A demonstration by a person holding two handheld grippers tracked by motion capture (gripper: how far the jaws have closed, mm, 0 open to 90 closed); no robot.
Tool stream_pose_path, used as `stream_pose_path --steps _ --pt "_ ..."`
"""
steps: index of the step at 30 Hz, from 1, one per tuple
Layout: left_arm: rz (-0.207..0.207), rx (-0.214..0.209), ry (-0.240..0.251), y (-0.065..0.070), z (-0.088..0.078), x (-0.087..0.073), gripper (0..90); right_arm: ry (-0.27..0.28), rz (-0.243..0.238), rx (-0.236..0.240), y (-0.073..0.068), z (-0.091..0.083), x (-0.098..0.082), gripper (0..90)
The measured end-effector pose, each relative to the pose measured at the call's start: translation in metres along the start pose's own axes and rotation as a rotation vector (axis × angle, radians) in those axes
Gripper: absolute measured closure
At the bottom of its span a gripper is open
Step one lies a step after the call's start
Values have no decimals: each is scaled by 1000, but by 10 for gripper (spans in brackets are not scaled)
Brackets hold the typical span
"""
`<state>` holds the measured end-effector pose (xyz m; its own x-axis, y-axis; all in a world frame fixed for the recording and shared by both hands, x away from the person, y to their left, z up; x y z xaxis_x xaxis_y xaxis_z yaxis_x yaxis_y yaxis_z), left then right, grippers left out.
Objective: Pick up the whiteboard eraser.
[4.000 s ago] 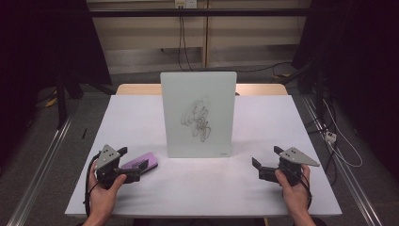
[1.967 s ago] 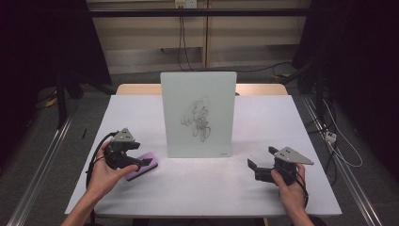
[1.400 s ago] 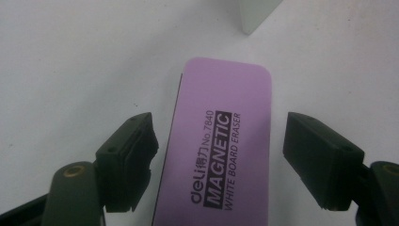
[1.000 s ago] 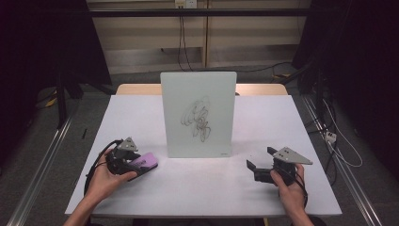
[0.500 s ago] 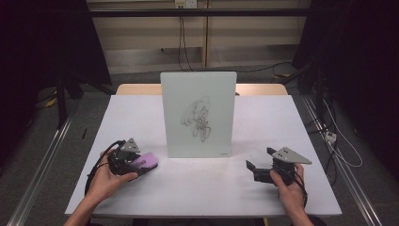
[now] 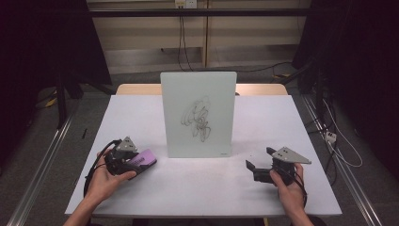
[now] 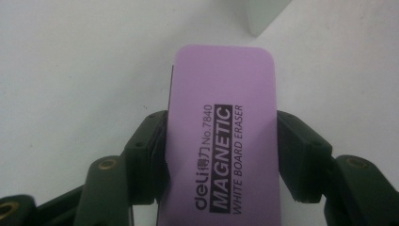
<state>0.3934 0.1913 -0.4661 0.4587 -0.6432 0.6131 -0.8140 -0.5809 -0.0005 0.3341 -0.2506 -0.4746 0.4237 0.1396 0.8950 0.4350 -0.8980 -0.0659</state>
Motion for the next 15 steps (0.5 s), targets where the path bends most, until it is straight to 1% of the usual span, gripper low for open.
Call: stream_pose_path --steps 1,2,3,4,5,6,12,15 --pt "-1 0 11 0 -1 0 405 0 0 -1 0 0 0 54" --pt "2 4 11 -1 -2 0 405 0 0 -1 0 0 0 54" --pt "-2 -2 26 0 -3 0 405 0 0 -1 0 0 0 54" --pt "-8 5 41 0 -4 0 406 2 2 -2 0 0 0 54" --pt "-11 -3 50 1 -4 0 405 2 5 -3 0 0 1 54" --pt "-12 -1 58 1 -5 0 406 1 4 -4 0 1 1 54" --pt "-49 -14 124 -2 -12 1 406 -6 10 -8 1 4 1 54" --pt "-73 -9 174 -4 -17 3 406 -4 8 -9 1 5 1 55"
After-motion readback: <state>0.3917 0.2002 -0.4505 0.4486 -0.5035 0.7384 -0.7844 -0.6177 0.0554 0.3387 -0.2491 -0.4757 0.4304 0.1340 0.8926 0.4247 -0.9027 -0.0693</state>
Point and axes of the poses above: each handheld gripper's, and its own axes: z roughly forward along the jaws, x roughly out of its top, y roughly to its right, the point moved 5 cm from there along z, roughly forward along the jaws
